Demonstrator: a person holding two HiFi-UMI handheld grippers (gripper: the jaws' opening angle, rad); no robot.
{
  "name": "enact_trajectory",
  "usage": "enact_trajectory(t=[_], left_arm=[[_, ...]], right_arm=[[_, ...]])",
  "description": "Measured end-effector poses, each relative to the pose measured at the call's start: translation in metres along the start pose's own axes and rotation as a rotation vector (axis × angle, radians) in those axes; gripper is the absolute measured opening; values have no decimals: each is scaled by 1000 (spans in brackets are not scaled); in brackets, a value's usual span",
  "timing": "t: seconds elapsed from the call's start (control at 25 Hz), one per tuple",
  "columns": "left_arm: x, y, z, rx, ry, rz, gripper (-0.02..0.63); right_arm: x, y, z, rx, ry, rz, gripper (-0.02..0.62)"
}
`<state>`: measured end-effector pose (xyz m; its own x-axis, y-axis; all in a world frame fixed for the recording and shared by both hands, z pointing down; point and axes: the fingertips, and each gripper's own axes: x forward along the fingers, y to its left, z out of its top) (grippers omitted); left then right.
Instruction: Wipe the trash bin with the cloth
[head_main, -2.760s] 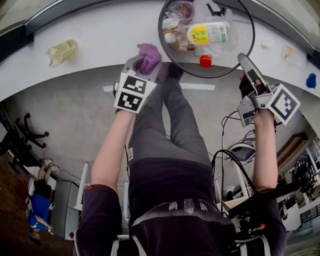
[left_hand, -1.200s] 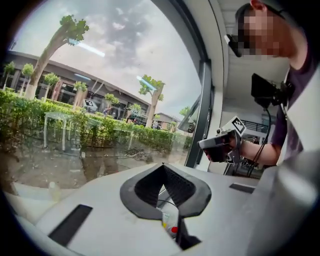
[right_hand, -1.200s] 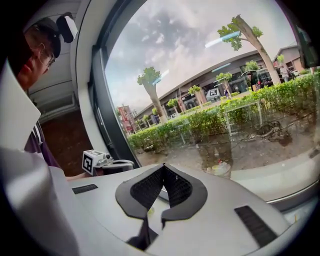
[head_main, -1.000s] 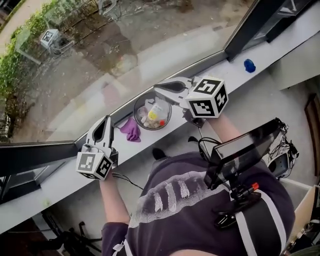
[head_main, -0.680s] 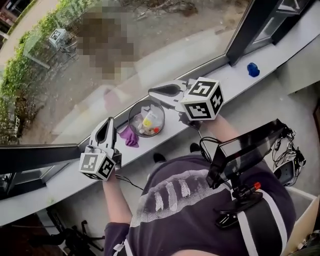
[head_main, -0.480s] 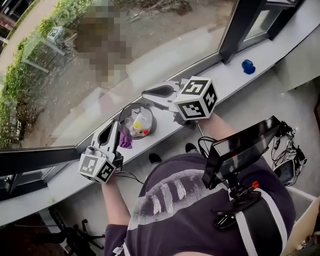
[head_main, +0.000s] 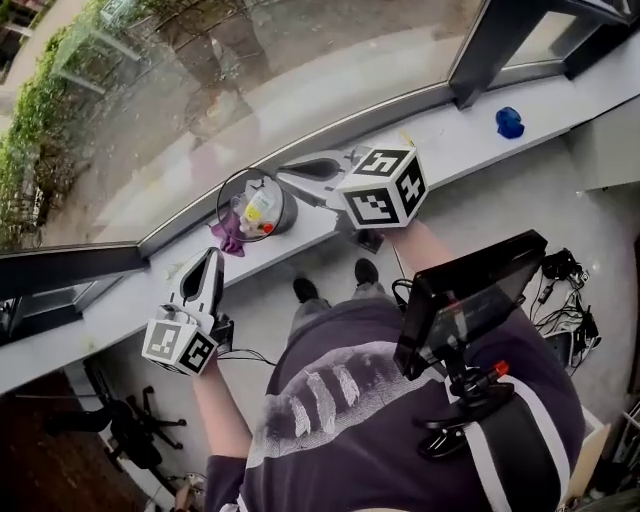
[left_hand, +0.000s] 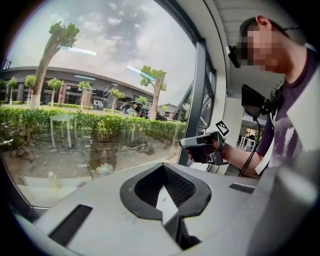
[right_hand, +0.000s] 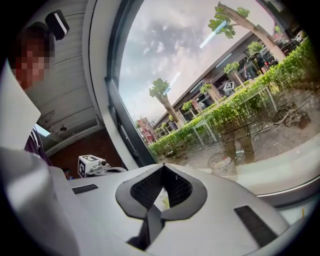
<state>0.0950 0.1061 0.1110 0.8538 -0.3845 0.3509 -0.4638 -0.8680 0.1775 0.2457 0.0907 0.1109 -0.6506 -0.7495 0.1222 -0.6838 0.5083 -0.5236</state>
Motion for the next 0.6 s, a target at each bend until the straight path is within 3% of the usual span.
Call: enact_trajectory(t=[0.2, 0.6], left_arm=[[-12, 2, -1, -4, -40, 19, -2], [-55, 8, -27, 31, -79, -106, -2]], right_arm=[[-1, 14, 0, -42, 23, -8, 0], [5, 83, -21, -147, 26, -106, 0]])
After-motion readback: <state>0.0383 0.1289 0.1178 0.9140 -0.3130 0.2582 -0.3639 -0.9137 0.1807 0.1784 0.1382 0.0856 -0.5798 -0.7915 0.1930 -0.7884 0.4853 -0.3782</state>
